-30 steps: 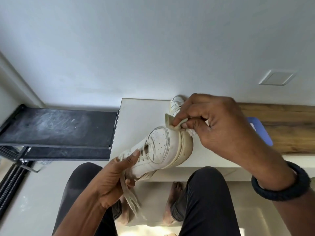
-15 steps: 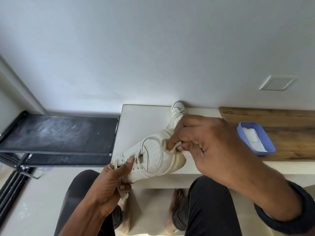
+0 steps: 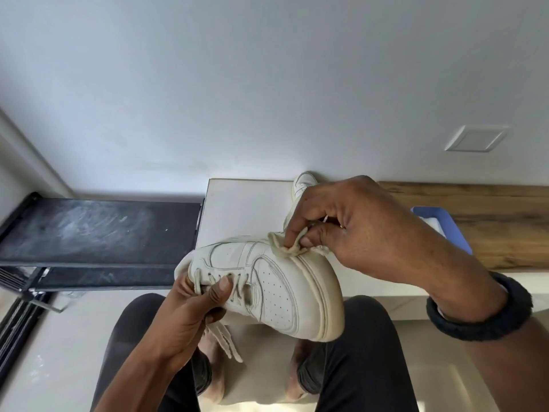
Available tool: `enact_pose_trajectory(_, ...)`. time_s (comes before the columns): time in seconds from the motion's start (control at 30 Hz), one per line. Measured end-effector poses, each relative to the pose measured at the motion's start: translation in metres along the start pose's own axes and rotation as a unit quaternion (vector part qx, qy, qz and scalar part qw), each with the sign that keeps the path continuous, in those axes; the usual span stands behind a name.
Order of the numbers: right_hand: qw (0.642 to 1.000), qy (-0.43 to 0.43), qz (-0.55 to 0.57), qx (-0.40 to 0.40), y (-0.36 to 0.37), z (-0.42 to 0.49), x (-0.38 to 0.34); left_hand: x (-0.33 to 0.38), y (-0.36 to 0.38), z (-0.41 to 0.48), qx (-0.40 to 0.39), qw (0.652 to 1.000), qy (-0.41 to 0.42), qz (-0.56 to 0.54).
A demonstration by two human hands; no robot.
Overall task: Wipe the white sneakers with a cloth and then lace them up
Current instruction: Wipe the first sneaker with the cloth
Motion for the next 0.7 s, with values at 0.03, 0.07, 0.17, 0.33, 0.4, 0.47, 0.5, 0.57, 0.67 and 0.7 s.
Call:
enact_pose_trajectory(0.03,1.0,-0.006,-0.011,0.006,0.0,0.0,-0.002,0.0,-0.001,0.001,0.004,1.0,-0.002,0.0)
enact_pose_trajectory(0.07,1.0,-0.013,-0.024,0.014,0.0,-0.001,-0.003,-0.001,-0.002,0.002,0.01,1.0,-0.007,-0.004)
enact_pose_trajectory(0.17,0.998,-0.03,-0.04,0.047,-0.005,-0.008,-0.007,-0.01,-0.003,0.003,0.014,0.999,-0.034,-0.031)
enact_pose_trajectory(0.33,0.99,-0.085,-0.072,0.086,-0.011,-0.021,-0.017,-0.034,-0.002,0.002,0.019,0.993,-0.104,-0.052)
enact_pose_trajectory(0.4,0.984,-0.103,-0.092,0.111,-0.014,-0.025,-0.019,-0.04,0.005,0.001,0.029,0.987,-0.139,-0.077)
enact_pose_trajectory(0.47,0.974,-0.123,-0.119,0.147,-0.016,-0.027,-0.021,-0.047,0.013,-0.004,0.043,0.972,-0.188,-0.134)
enact_pose_trajectory(0.5,0.969,-0.13,-0.134,0.165,-0.015,-0.027,-0.021,-0.051,0.018,-0.007,0.046,0.961,-0.221,-0.162)
enact_pose_trajectory(0.57,0.959,-0.134,-0.158,0.195,-0.014,-0.024,-0.016,-0.06,0.027,-0.014,0.048,0.938,-0.28,-0.197)
enact_pose_trajectory(0.67,0.954,-0.131,-0.177,0.205,-0.011,-0.018,-0.006,-0.067,0.036,-0.019,0.04,0.913,-0.326,-0.241)
enact_pose_trajectory(0.7,0.953,-0.13,-0.18,0.204,-0.01,-0.016,-0.004,-0.067,0.038,-0.02,0.039,0.908,-0.335,-0.249)
Point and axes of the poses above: each hand's wrist, its own z-axis towards the middle knuckle, its own y-axis out of the palm, x = y × z, the point moved 10 cm from there along z, towards the middle knuckle, and after that the axes turned 2 degrees about -y, right-handed, at the moved point
